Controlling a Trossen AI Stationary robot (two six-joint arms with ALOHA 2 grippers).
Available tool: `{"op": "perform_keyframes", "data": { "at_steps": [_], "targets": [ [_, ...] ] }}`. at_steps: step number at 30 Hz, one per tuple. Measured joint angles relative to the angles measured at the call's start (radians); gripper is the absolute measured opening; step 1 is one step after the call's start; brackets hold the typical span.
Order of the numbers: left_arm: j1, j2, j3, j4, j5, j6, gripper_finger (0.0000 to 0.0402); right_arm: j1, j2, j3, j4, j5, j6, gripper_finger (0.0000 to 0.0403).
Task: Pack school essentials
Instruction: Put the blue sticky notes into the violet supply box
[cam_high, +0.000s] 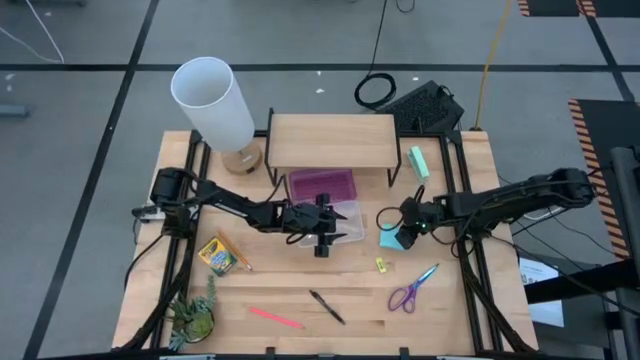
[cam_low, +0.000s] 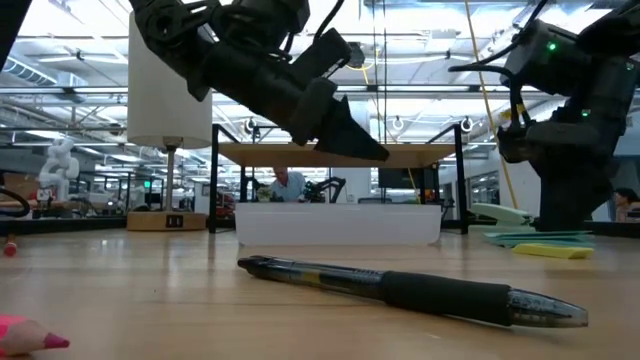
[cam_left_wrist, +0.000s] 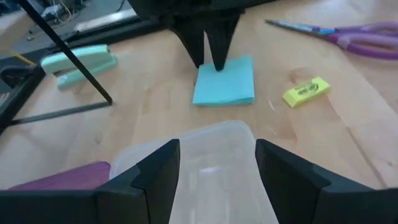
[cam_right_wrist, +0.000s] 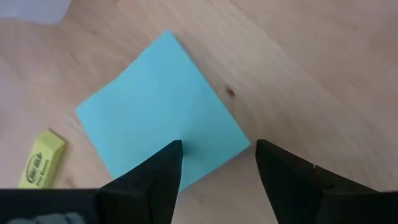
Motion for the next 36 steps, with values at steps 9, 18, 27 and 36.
{"op": "perform_keyframes", "data": {
  "at_steps": [9, 18, 27, 36],
  "targets": [
    [0.000, 0.000, 0.000, -0.007, -0.008, -0.002, 0.0216, 0.059, 0.071, 0.000, -0.008, 0.073, 0.002, 0.0148],
    [0.001, 0.000, 0.000, -0.014, -0.014, -0.002, 0.0216, 0.075, 0.070, -0.001, 0.039, 0.084, -0.002, 0.0069],
    [0.001, 0.000, 0.000, -0.015, -0.037, -0.006, 0.0216, 0.080, -0.007, -0.006, 0.090, 0.092, -0.184, 0.0043],
    [0.003, 0.000, 0.000, 0.005, -0.020, -0.022, 0.0216, 0.159, -0.111, 0.035, 0.104, 0.287, -0.421, 0.0042]
  ]
}}
